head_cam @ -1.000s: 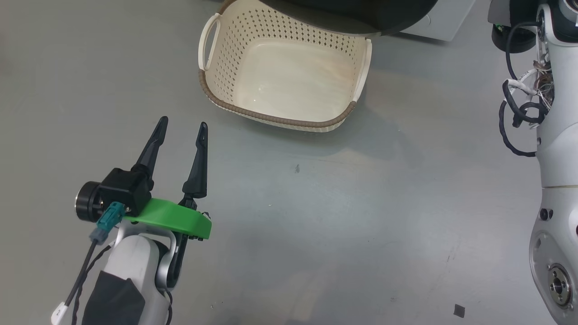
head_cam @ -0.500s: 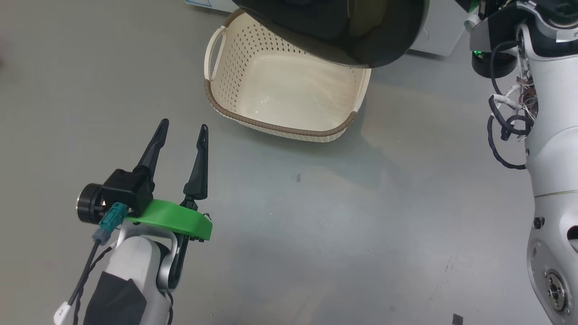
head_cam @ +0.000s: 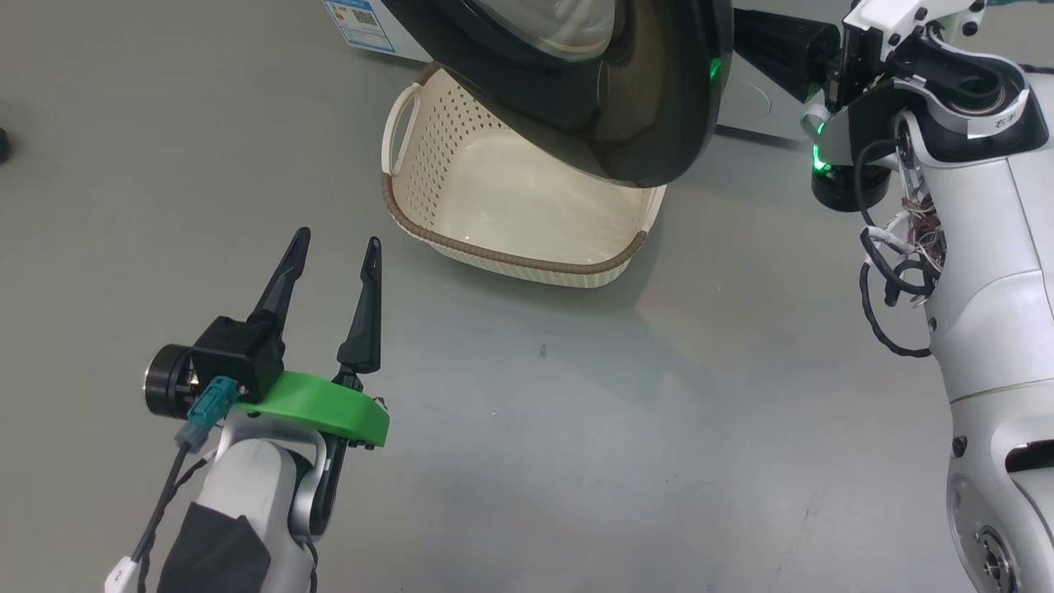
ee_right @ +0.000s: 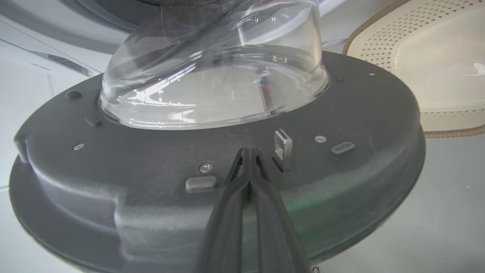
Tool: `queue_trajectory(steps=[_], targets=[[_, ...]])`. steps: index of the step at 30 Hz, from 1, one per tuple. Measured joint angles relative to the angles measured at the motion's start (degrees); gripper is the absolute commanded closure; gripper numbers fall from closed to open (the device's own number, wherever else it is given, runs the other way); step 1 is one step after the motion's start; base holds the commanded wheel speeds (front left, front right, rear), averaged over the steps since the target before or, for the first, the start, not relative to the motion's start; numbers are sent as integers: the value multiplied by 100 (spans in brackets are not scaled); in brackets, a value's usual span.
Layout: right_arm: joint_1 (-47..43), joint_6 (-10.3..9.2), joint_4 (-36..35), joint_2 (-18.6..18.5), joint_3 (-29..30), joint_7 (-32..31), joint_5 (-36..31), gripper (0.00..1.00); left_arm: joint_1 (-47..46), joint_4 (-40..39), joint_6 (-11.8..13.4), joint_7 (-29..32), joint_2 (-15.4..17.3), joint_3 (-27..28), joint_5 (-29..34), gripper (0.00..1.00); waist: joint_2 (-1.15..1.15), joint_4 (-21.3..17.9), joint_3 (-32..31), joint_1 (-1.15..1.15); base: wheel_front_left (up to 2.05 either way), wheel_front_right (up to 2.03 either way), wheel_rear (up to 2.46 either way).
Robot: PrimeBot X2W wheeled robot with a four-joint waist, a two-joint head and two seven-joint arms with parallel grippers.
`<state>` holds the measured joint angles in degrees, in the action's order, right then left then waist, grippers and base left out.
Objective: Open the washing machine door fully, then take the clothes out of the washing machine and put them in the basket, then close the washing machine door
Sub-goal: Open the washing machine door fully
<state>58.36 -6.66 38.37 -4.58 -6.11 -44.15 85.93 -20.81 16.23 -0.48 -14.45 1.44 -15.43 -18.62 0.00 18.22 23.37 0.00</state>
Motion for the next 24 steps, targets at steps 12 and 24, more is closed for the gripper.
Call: queue_trajectory(steps=[12, 24], targets=[[-136, -7, -46, 7, -765, -120, 670, 100, 86, -5, 25, 0, 1, 1, 7, 0, 0, -6, -147, 0, 0, 0, 0], [-349, -13, -368, 5, -1536, -142, 1473, 100, 89, -29, 25, 0, 1, -44, 9, 0, 0, 4, -181, 0, 0, 0, 0]])
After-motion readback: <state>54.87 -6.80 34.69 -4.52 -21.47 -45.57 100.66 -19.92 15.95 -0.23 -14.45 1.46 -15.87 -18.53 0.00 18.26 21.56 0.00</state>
